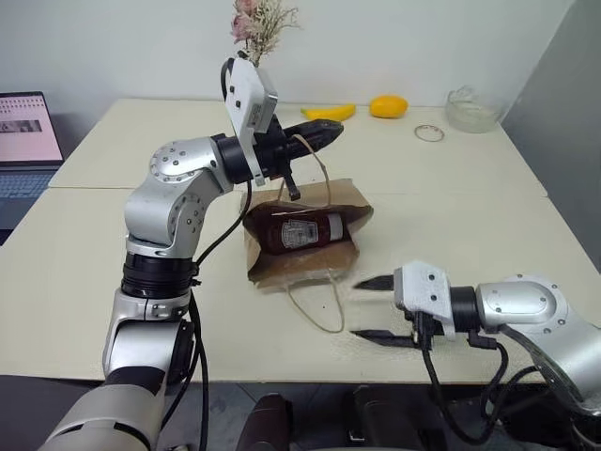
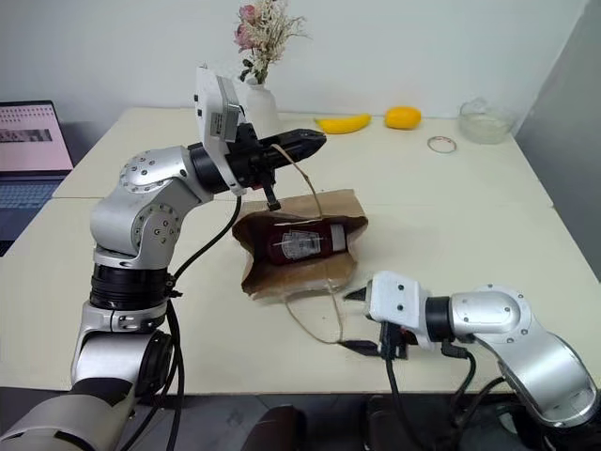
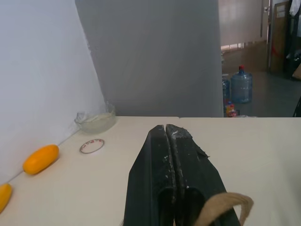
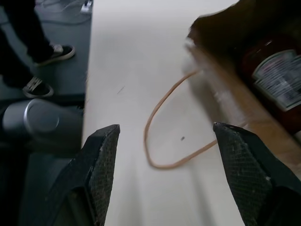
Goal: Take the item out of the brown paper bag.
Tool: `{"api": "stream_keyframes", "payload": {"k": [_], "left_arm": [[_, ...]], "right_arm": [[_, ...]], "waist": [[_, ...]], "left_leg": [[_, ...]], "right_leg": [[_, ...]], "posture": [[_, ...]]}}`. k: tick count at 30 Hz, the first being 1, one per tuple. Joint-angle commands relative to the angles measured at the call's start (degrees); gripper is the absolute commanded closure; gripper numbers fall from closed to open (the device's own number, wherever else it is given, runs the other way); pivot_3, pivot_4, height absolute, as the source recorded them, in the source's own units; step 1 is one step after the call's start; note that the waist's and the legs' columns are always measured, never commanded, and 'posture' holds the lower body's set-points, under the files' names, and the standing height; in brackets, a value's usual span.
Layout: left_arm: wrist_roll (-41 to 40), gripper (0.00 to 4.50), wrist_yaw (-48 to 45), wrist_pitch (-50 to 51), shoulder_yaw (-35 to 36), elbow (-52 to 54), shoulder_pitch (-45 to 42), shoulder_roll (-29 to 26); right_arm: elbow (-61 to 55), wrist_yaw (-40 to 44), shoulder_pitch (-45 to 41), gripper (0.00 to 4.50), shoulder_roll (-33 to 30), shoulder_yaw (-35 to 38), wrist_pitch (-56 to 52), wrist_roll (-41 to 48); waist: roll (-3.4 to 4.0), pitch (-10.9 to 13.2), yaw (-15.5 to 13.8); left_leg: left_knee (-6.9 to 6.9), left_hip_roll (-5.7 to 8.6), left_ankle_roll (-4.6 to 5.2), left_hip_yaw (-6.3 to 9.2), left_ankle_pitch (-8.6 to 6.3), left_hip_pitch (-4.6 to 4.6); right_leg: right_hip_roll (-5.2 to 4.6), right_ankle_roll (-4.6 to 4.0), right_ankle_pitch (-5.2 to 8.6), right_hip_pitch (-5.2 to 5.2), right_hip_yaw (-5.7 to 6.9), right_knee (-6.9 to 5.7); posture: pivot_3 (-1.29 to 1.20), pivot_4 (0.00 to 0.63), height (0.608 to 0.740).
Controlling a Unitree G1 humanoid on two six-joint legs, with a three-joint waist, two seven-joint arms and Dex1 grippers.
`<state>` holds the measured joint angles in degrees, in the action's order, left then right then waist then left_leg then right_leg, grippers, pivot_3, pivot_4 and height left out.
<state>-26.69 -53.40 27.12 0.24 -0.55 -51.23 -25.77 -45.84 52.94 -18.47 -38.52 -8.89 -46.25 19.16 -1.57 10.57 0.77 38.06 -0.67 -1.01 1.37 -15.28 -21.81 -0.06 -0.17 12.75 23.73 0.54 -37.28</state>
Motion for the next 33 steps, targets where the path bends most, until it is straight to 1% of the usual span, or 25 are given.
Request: {"api": "stream_keyframes", "payload": {"k": [1, 4, 5, 7, 10, 11, 12, 20, 25, 30, 33], "left_arm": [[-0.5, 4.5, 0.0, 0.1, 1.3, 0.2, -1.1, -1.3], [-0.5, 4.5, -0.1, -0.1, 1.4, -0.4, -1.5, -1.6], [-0.5, 4.5, 0.0, 0.0, 1.5, -0.4, -1.8, -1.7], [-0.7, 4.5, 0.3, 0.0, 1.7, -0.6, -2.2, -1.8], [-0.9, 4.5, 1.0, 0.2, 2.2, -1.1, -2.9, -1.7], [-0.9, 4.5, 1.1, 0.1, 2.2, -1.1, -3.0, -1.8], [-0.8, 4.5, 1.1, 0.1, 2.3, -1.1, -2.9, -1.8], [-0.4, 4.5, 0.8, -0.5, 2.2, -2.2, -3.5, -1.9], [-0.2, 4.5, 0.4, -1.2, 2.1, -3.2, -4.1, -1.7], [0.1, 4.5, 0.3, -1.8, 2.1, -3.5, -4.1, -1.6], [0.3, 4.5, 0.3, -2.2, 2.0, -3.6, -3.7, -1.7]], "right_arm": [[6.1, -7.8, -8.7, 1.19, 7.2, -8.1, 3.3, -5.9], [12.4, -10.5, -14.7, 1.19, 10.9, -14.6, 5.0, -11.0], [16.7, -12.0, -17.7, 1.19, 12.5, -17.6, 6.2, -14.3], [22.1, -13.6, -21.2, 1.19, 14.3, -21.1, 8.1, -18.4], [30.6, -14.9, -25.1, 0.62, 15.5, -25.9, 12.8, -25.0], [33.5, -15.6, -26.3, 0.28, 16.0, -27.3, 14.1, -27.1], [35.8, -15.6, -27.4, 0.05, 16.4, -28.8, 15.0, -29.1], [47.8, -15.4, -33.3, 0.05, 20.9, -34.6, 20.5, -40.1], [57.3, -15.0, -35.8, 0.05, 23.1, -36.7, 25.6, -44.8], [67.3, -15.8, -37.9, 0.05, 25.7, -36.1, 29.9, -47.4], [70.3, -16.4, -38.9, 0.05, 27.3, -34.4, 31.3, -47.5]], "waist": [[0.01, 0.0, 0.6], [0.01, 0.0, 0.8], [0.0, 0.0, 0.8], [0.0, 0.0, 0.8], [0.0, 0.0, 0.6], [0.0, 0.0, 0.6], [0.0, 0.0, 0.6], [0.0, 0.0, 0.9], [0.0, 0.0, 0.9], [0.0, 0.0, 0.9], [0.0, 0.0, 0.9]], "left_leg": [[-0.01, 0.0, 0.0, 0.01, 0.0, 0.03], [-0.04, -0.02, -0.01, 0.02, 0.01, -0.03], [-0.04, -0.04, -0.01, 0.03, 0.01, -0.11], [-0.02, 0.01, -0.02, -0.01, 0.01, -0.21], [0.01, 0.08, -0.02, -0.01, 0.01, -0.24], [0.01, 0.11, -0.02, 0.0, 0.01, -0.25], [0.02, 0.11, -0.01, -0.01, 0.01, -0.24], [0.0, 0.03, -0.01, -0.01, 0.01, -0.23], [0.0, 0.0, -0.01, 0.01, 0.01, -0.19], [0.0, 0.05, -0.01, -0.04, 0.01, -0.2], [0.0, 0.01, -0.01, -0.03, 0.01, -0.17]], "right_leg": [[0.0, 0.0, 0.0, 0.0, -0.03, -0.04], [0.01, -0.04, 0.02, 0.1, 0.0, -0.12], [0.02, -0.08, 0.04, 0.2, 0.0, -0.17], [0.01, -0.11, 0.07, 0.4, -0.08, -0.4], [-0.06, -0.11, 0.07, 0.42, -0.09, -0.44], [-0.1, -0.11, 0.07, 0.41, -0.08, -0.43], [-0.1, -0.11, 0.07, 0.4, -0.08, -0.43], [-0.09, -0.12, 0.06, 0.45, -0.08, -0.49], [-0.08, -0.14, 0.07, 0.44, -0.07, -0.54], [-0.09, -0.15, 0.06, 0.44, -0.09, -0.53], [-0.1, -0.15, 0.06, 0.44, -0.09, -0.56]], "posture": [[0.0, 0.15, 0.74], [0.0, 0.15, 0.74], [0.0, 0.15, 0.74], [0.0, 0.15, 0.74], [0.0, 0.15, 0.74], [0.0, 0.15, 0.74], [0.0, 0.15, 0.74], [0.0, 0.15, 0.74], [0.0, 0.15, 0.74], [0.0, 0.15, 0.74], [0.0, 0.15, 0.74]]}}
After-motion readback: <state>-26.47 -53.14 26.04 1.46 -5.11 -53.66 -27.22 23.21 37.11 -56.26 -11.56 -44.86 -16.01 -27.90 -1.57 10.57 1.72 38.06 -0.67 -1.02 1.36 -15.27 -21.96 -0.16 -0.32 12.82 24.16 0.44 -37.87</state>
